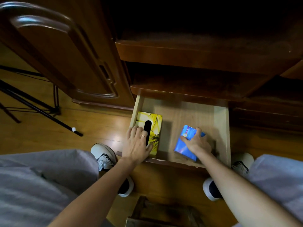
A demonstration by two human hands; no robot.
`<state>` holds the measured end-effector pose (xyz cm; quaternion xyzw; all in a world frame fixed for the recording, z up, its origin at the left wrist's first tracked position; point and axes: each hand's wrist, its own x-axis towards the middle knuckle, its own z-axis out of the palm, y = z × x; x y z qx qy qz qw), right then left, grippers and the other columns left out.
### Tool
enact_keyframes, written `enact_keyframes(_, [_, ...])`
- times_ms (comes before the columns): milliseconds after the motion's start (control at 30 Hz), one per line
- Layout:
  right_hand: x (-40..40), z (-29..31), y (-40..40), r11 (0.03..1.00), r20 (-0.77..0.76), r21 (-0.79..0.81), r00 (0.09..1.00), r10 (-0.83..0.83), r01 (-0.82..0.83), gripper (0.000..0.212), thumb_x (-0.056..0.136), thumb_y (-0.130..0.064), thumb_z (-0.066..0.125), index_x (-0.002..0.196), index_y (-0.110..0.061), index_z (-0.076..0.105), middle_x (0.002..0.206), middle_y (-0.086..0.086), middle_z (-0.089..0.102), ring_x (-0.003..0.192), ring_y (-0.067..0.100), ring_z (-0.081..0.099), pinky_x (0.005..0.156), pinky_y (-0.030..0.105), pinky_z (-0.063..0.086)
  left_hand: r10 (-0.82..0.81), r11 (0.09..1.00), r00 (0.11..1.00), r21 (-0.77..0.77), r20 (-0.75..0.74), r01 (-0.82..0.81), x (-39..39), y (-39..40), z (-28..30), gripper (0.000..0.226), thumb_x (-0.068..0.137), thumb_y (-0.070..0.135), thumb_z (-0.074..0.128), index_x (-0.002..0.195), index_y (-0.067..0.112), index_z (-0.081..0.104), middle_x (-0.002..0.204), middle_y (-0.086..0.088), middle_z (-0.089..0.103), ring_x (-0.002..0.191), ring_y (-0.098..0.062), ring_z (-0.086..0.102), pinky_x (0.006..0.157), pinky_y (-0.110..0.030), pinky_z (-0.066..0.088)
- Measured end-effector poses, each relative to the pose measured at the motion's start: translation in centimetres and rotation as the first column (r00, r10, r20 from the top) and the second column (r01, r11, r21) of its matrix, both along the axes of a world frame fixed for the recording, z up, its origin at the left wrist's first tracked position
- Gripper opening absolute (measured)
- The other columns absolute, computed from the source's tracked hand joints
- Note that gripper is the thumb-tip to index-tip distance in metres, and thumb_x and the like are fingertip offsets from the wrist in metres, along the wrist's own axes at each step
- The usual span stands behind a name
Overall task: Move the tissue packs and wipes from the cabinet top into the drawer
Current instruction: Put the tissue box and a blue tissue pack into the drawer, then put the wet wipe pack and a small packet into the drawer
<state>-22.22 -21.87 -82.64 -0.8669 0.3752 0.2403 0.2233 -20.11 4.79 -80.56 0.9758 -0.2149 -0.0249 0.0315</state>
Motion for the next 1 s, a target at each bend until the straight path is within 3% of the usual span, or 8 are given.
enact_keyframes(100, [0.4, -0.1, 1.6, 0.992, -0.054, 0.123, 0.998, 0.013, -0.006, 0.087, 0.077, -0.072, 0.067, 0.143, -0.029, 0.028, 0.129, 0.013, 0.055, 0.106, 0.04, 0.063, 0.085, 0.044, 0.054, 0.08, 0.989, 0.994, -0.116, -0.079, -0.088, -0.5, 0.9, -0.9, 0.052, 0.094, 0.047, 0.048, 0.136, 0.015, 0.055, 0.146, -0.006, 0.051, 0.147, -0.026, 0.032, 0.121, -0.051, 0.024])
enact_keyframes(233, [1.4, -1.2, 6.4, 0.941, -0.033, 0.242, 0.967, 0.253, -0.238, 0.086, 0.085, -0.064, 0.065, 0.152, -0.028, 0.023, 0.143, 0.018, 0.051, 0.123, 0.039, 0.057, 0.092, 0.039, 0.049, 0.072, 0.992, 0.993, -0.096, -0.097, -0.081, -0.3, 1.1, -1.5, 0.055, 0.095, 0.048, 0.042, 0.14, 0.019, 0.054, 0.153, -0.005, 0.046, 0.151, -0.024, 0.026, 0.123, -0.052, 0.02])
enact_keyframes(400, [1.9, -1.4, 5.1, 0.904, -0.029, 0.361, 0.966, 0.257, -0.23, 0.077, 0.091, -0.059, 0.06, 0.152, -0.034, 0.02, 0.137, 0.012, 0.055, 0.099, 0.035, 0.064, 0.053, 0.033, 0.054, 0.065, 0.994, 0.993, -0.082, -0.099, -0.073, -0.3, 1.2, -1.8, 0.047, 0.095, 0.048, 0.041, 0.118, 0.024, 0.074, 0.159, -0.005, 0.041, 0.151, -0.022, 0.027, 0.124, -0.052, 0.016])
enact_keyframes(600, [1.2, 1.9, 5.1, 0.902, -0.044, 0.291, 0.938, 0.345, -0.318, 0.108, 0.09, -0.058, 0.063, 0.159, -0.031, -0.016, 0.165, 0.014, 0.023, 0.142, 0.035, 0.041, 0.112, 0.041, 0.037, 0.022, 0.998, 0.969, 0.056, -0.247, -0.008, 0.4, 1.2, 1.0, 0.05, 0.1, 0.048, 0.039, 0.134, 0.023, 0.064, 0.164, -0.003, 0.03, 0.156, -0.024, 0.012, 0.126, -0.051, 0.001])
enact_keyframes(733, [3.2, 10.6, 1.7, 0.878, 0.172, 0.189, 0.895, 0.411, -0.44, 0.079, 0.093, -0.045, 0.063, 0.158, -0.026, 0.023, 0.155, 0.005, 0.044, 0.13, 0.028, 0.054, 0.097, 0.038, 0.048, -0.087, 0.993, 0.994, -0.084, -0.067, 0.081, 3.4, -0.6, 9.3, 0.036, 0.096, 0.031, 0.055, 0.129, 0.018, 0.065, 0.144, -0.003, 0.055, 0.137, -0.028, 0.047, 0.117, -0.046, 0.031])
enact_keyframes(800, [4.2, 16.9, -0.6, 0.884, 0.395, -0.001, 0.812, 0.43, -0.468, 0.05, 0.093, -0.045, 0.06, 0.141, -0.035, 0.049, 0.136, -0.008, 0.063, 0.115, 0.018, 0.064, 0.087, 0.033, 0.052, -0.134, 0.945, 0.971, -0.269, 0.196, 0.185, 5.4, -2.5, 15.7, 0.027, 0.091, 0.019, 0.064, 0.116, 0.014, 0.07, 0.126, -0.005, 0.065, 0.112, -0.03, 0.064, 0.093, -0.041, 0.051])
enact_keyframes(867, [4.9, 23.9, -2.5, 0.89, 0.606, -0.174, 0.667, 0.435, -0.422, 0.025, 0.094, -0.045, 0.057, 0.119, -0.043, 0.06, 0.105, -0.021, 0.072, 0.084, 0.003, 0.068, 0.069, 0.029, 0.055, -0.133, 0.885, 0.88, -0.344, 0.455, 0.312, 7.3, -4.9, 23.0, 0.024, 0.093, 0.018, 0.061, 0.115, 0.014, 0.069, 0.12, -0.003, 0.066, 0.103, -0.025, 0.063, 0.081, -0.038, 0.053])
enact_keyframes(1000, [5.7, 36.9, -4.9, 0.831, 0.822, -0.48, 0.186, 0.538, -0.281, 0.012, 0.094, -0.038, 0.057, 0.103, -0.041, 0.065, 0.076, -0.022, 0.066, 0.062, 0.0, 0.061, 0.051, 0.018, 0.046, -0.104, 0.793, 0.627, -0.316, 0.772, 0.521, 10.7, -9.4, 36.8, 0.019, 0.095, 0.017, 0.057, 0.11, 0.012, 0.068, 0.111, -0.004, 0.067, 0.102, -0.023, 0.058, 0.08, -0.033, 0.048])
